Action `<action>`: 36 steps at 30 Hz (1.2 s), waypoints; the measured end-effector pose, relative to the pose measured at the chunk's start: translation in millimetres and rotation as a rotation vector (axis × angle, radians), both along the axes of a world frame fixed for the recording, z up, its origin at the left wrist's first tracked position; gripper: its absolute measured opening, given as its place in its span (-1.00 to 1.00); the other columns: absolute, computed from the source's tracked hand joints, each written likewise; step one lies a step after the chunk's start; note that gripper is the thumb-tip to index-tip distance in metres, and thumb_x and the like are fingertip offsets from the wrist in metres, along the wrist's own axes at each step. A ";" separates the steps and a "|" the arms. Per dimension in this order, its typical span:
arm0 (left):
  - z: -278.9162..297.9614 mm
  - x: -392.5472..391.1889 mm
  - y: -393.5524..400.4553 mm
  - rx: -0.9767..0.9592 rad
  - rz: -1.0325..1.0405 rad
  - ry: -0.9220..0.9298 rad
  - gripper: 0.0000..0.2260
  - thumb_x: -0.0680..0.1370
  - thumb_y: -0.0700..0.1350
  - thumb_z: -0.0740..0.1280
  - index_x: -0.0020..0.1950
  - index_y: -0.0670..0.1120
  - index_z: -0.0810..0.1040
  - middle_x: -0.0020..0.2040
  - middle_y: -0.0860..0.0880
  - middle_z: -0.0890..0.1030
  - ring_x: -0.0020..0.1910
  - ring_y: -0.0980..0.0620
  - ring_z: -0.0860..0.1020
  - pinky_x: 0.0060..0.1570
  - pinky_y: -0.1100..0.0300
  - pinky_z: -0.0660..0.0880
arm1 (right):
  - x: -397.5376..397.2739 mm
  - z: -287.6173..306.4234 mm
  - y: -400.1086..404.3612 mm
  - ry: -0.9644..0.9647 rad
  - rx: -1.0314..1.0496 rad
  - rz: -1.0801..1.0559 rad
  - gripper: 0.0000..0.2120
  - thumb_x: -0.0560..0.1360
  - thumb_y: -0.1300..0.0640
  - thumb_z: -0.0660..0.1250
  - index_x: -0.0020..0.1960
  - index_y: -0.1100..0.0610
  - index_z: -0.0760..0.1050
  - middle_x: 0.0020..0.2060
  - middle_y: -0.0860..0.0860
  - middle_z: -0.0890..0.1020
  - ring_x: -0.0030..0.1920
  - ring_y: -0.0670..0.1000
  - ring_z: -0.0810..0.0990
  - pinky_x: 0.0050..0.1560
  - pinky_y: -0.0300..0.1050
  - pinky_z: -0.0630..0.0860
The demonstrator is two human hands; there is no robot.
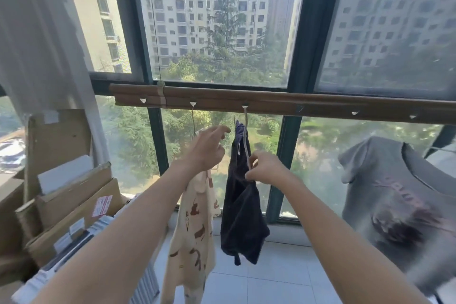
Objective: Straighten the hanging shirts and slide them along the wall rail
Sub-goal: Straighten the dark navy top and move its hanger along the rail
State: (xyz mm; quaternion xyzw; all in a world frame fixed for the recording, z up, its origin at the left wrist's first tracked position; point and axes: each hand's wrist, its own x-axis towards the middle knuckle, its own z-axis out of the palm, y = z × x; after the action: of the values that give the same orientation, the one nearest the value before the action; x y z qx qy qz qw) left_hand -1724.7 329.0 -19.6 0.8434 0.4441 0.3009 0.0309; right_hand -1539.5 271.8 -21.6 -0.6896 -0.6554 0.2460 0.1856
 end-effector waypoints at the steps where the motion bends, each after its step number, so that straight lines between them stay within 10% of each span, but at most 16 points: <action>1: 1.0 4.2 5.6 -0.024 0.008 0.020 -0.54 0.50 -0.31 0.28 0.40 -0.12 0.38 0.20 -0.09 0.54 0.14 -0.03 0.52 0.17 0.06 0.51 | 7.9 3.1 2.5 -0.022 -0.006 0.005 -0.73 0.43 0.21 0.42 0.11 0.15 0.50 -0.03 0.11 0.59 -0.05 0.08 0.62 -0.12 -0.06 0.61; 11: 13.0 25.3 49.4 -0.053 0.099 0.253 -0.52 0.60 -0.04 0.27 0.50 0.04 0.24 0.48 -0.05 0.31 0.45 -0.16 0.24 0.38 -0.19 0.28 | 55.3 12.2 37.0 -0.106 0.196 -0.053 -0.89 0.53 0.18 0.37 -0.02 0.03 0.66 -0.03 0.04 0.61 -0.04 0.08 0.61 -0.01 -0.07 0.59; 21: 0.5 88.6 97.9 -0.090 -0.120 0.254 -0.76 0.62 0.07 0.23 0.19 0.05 0.59 0.06 -0.01 0.58 0.12 -0.10 0.50 0.15 -0.10 0.40 | 105.0 5.4 12.4 -0.152 0.073 -0.296 -0.73 0.39 -0.15 0.50 -0.12 0.05 0.64 -0.16 -0.03 0.65 -0.14 -0.02 0.61 -0.09 -0.10 0.58; 25: -2.8 92.8 90.2 -0.017 -0.077 0.237 -0.81 0.61 -0.01 0.28 0.11 -0.01 0.65 -0.05 -0.03 0.59 0.03 -0.12 0.53 0.04 -0.09 0.47 | 112.6 6.2 6.3 -0.171 -0.037 -0.235 -0.73 0.36 0.02 0.57 0.01 0.07 0.66 -0.08 0.00 0.66 -0.11 -0.01 0.62 -0.09 -0.18 0.52; 36: -8.2 93.4 102.1 -0.072 -0.239 0.175 -0.84 0.61 0.00 0.28 0.05 0.05 0.66 -0.12 0.00 0.60 -0.06 -0.11 0.55 0.06 -0.16 0.45 | 76.9 6.2 8.0 -0.159 0.319 -0.451 -0.87 0.50 0.05 0.43 -0.06 0.07 0.71 -0.16 0.00 0.69 -0.11 0.05 0.61 -0.04 -0.02 0.56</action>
State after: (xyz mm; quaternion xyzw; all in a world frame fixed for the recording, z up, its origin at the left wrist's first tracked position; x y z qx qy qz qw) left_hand -1631.3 431.1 -27.8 0.9117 0.3519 0.2041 0.0581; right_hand -1462.5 279.8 -15.4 -0.7973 -0.5281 0.0377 0.2899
